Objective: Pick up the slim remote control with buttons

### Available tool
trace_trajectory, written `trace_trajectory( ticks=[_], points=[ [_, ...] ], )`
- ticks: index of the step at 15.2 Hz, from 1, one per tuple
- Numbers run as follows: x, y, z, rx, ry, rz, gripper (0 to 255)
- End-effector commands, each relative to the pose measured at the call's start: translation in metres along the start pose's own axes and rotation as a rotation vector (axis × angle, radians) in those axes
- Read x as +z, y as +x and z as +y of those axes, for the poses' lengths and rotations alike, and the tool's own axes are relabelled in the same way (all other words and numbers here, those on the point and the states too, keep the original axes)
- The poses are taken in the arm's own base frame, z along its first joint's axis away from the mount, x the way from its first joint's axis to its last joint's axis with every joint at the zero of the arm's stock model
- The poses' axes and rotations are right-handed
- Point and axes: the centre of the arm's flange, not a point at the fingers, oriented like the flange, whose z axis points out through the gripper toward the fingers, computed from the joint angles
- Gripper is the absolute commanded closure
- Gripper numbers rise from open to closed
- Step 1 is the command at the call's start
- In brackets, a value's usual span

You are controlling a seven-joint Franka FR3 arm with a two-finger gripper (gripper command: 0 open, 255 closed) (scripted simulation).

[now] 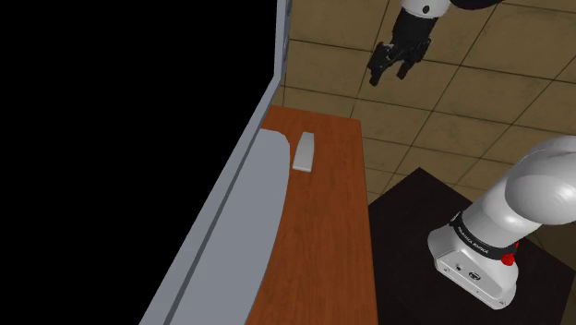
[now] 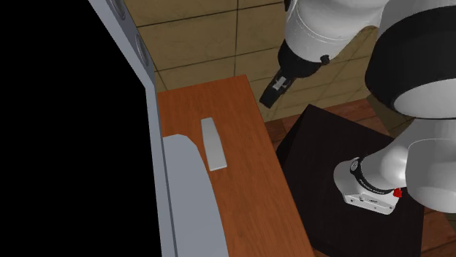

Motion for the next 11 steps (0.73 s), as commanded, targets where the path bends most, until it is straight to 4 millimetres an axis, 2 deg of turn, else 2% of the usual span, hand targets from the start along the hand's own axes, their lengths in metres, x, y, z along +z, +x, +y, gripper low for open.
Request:
trace_trajectory(
  ticks=[1,11],
  points=[
    [0.022,0.007,-0.013,0.055,0.003,-0.014,0],
    [0.134,0.053,-0.071,0.312,0.012,-0.083,0]
  ],
)
